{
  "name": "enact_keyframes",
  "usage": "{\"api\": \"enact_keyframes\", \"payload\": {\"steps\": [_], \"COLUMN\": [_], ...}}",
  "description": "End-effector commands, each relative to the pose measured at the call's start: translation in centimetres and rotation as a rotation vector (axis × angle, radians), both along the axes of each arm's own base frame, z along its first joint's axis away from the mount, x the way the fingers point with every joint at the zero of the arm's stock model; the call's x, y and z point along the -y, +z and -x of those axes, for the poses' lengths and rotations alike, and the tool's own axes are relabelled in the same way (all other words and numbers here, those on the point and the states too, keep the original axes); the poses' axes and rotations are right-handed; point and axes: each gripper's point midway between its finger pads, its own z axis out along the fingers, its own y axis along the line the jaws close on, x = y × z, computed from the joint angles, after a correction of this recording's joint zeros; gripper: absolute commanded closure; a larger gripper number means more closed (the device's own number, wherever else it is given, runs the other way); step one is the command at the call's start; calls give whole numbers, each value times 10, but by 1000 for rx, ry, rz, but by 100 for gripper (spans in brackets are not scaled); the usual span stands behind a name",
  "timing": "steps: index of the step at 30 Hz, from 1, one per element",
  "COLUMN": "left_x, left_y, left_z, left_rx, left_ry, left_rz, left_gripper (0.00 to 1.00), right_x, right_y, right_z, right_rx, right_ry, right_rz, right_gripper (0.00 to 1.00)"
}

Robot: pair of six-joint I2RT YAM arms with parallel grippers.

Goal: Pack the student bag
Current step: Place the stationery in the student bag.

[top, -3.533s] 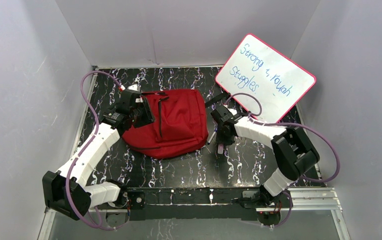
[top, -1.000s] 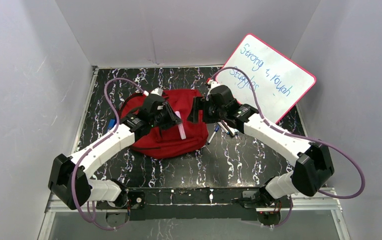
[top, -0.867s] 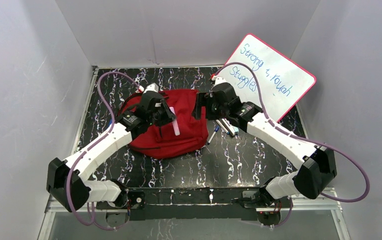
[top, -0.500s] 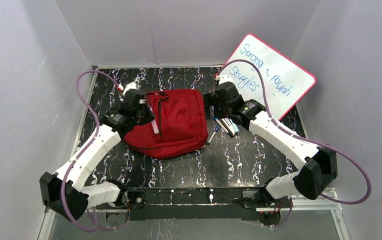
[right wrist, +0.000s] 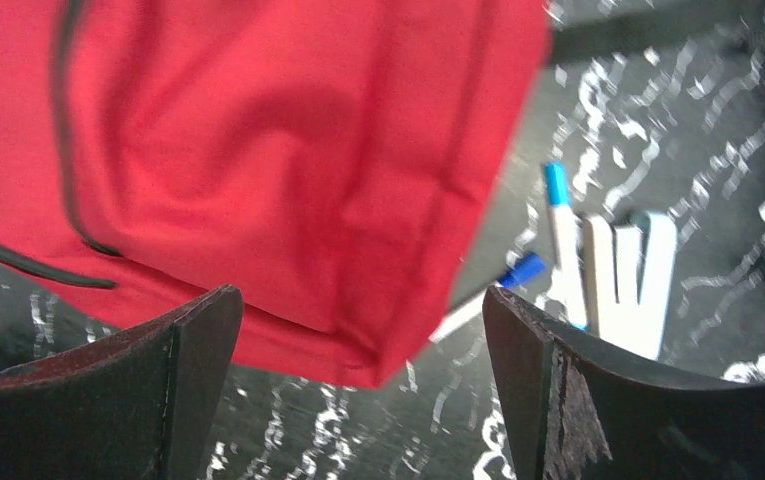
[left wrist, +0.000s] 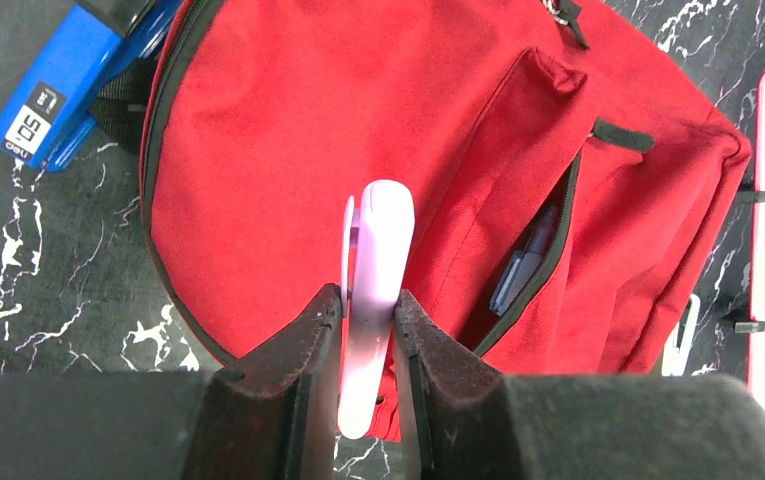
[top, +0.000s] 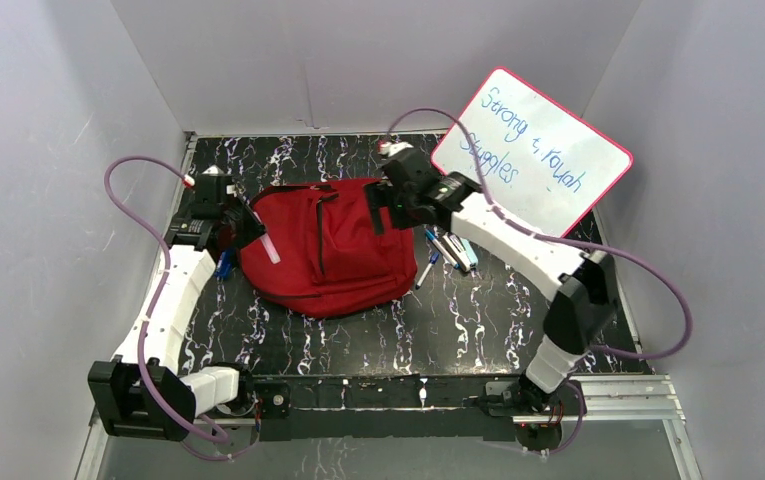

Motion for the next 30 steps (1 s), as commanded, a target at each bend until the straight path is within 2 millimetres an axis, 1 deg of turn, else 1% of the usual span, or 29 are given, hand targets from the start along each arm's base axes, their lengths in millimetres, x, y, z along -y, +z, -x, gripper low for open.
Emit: {"api": "enact_keyframes", "payload": {"steps": [1,2,4,7,10,14,18,20,23,26,30], "left_x": [0,-1,-4,-12,-19,-22,-20,-19,-17,-16,-10], "left_y": [0,-1,-2,-1,-1,7,2,1,3,4,1], "left_z": [18,20,24,30,38,45,49,50,50,50,49], "left_rx": [-9,-12,-17,-20,-13,28,20,18,37,42,39], "left_ry": [-35,-33,-20,12,42,52,45,46,43,39,15], "left_rz": [5,2,-10,-37,-60,-62,-51,-46,-35,-31,-8], "left_gripper": [100,100,100,100,100,100,100,100,100,99,100], "right_x": [-55,-66,-91,-118,-137,-153,-154,-149,-142,-138,-139], "right_y": [30,28,17,7,-5,-16,-31,-37,-41,-40,-33], "right_z": [7,8,14,17,17,15,7,3,-3,-7,-6], "right_rx": [70,72,59,50,38,49,63,76,98,116,123], "right_ry": [14,19,46,66,82,102,84,61,30,23,33], "right_rz": [13,28,49,56,65,82,132,166,211,230,216], "right_gripper": [1,1,1,1,1,1,1,2,6,15,32]}}
